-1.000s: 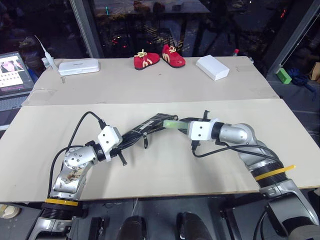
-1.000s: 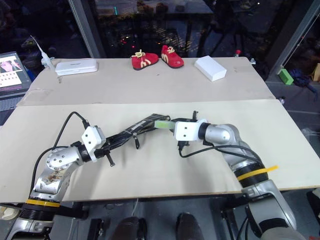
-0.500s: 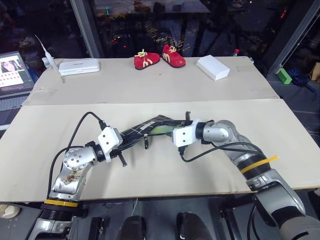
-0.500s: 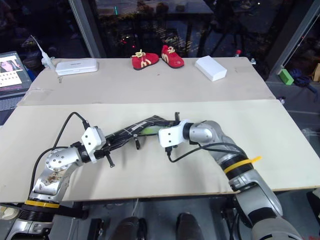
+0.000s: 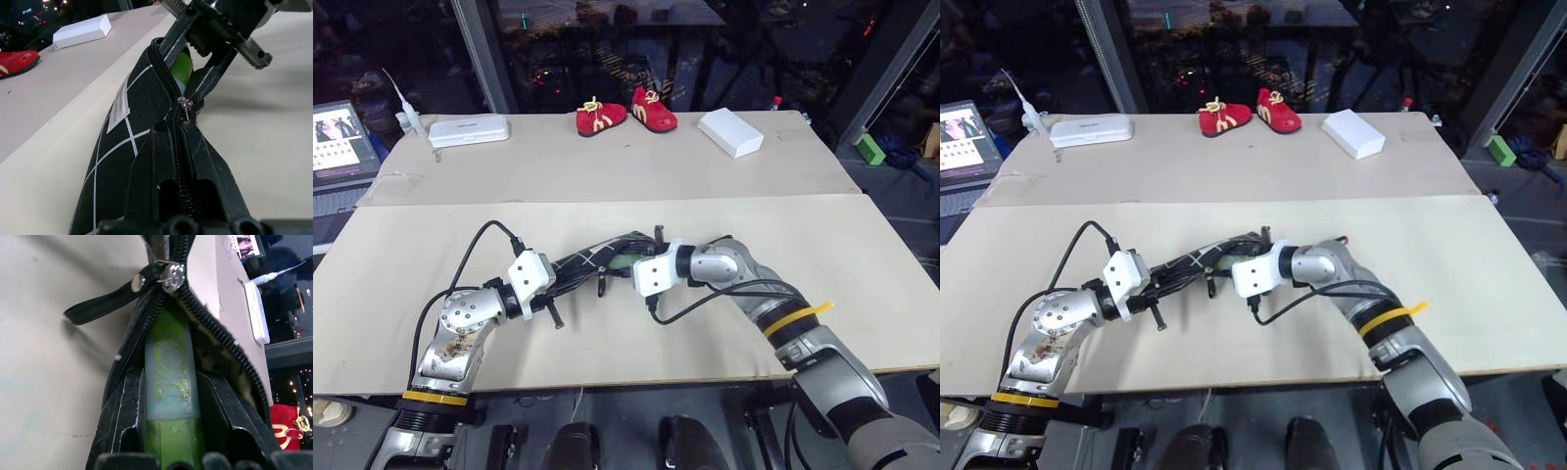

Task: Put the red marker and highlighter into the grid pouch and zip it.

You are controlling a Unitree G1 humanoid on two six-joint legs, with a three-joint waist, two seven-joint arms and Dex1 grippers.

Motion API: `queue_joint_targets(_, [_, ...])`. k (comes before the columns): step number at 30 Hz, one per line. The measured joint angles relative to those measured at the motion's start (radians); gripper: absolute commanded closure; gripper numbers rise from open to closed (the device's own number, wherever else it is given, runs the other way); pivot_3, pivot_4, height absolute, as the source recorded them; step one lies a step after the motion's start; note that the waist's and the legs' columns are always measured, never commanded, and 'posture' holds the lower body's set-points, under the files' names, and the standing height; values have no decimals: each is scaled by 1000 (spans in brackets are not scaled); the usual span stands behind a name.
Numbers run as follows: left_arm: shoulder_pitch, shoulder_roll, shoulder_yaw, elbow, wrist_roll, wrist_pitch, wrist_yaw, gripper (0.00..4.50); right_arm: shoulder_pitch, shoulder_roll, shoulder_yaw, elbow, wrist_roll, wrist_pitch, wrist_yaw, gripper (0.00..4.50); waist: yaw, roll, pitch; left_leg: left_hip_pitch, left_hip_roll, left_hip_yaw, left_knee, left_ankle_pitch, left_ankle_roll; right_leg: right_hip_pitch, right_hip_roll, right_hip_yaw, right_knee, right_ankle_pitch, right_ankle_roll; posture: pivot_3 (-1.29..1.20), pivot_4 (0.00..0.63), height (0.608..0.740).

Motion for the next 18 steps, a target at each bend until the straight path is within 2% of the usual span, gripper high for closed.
queue_joint_targets(1, [-2, 0, 0, 0, 0, 0, 0, 4500, 0, 0, -2, 0, 2, 0, 1, 2427, 0, 0, 0, 0, 0, 0, 0, 0, 0, 0, 0, 0, 0, 0, 0, 0, 150, 740])
queue_joint_targets(2, [-3, 0, 0, 0, 0, 0, 0, 4500, 0, 0, -4, 0, 20, 7, 11, 2253, 0, 0, 0, 0, 0, 0, 0, 0, 0, 0, 0, 0, 0, 0, 0, 0, 150, 740])
queue_joint_targets(4, [-3, -2, -1, 0, 0, 0, -1, 4500, 0, -1, -18, -5, 51, 24, 31, 1626, 0, 0, 0, 0, 0, 0, 0, 0, 0, 0, 0, 0, 0, 0, 0, 0, 150, 740])
queue_joint_targets(12, [-4, -10, -3, 0, 0, 0, 0, 4500, 21, -108, -153, -69, 236, 112, 131, 1626, 3, 0, 0, 0, 0, 0, 0, 0, 0, 1, 0, 0, -1, 0, 0, 0, 150, 740])
queue_joint_targets(18, [-10, -19, -7, 1, 3, 0, 4, 4500, 173, -183, -305, -260, 558, 466, 292, 1626, 4, 0, 0, 0, 0, -1, 0, 0, 0, 1, -2, 0, -1, 0, 0, 0, 150, 740])
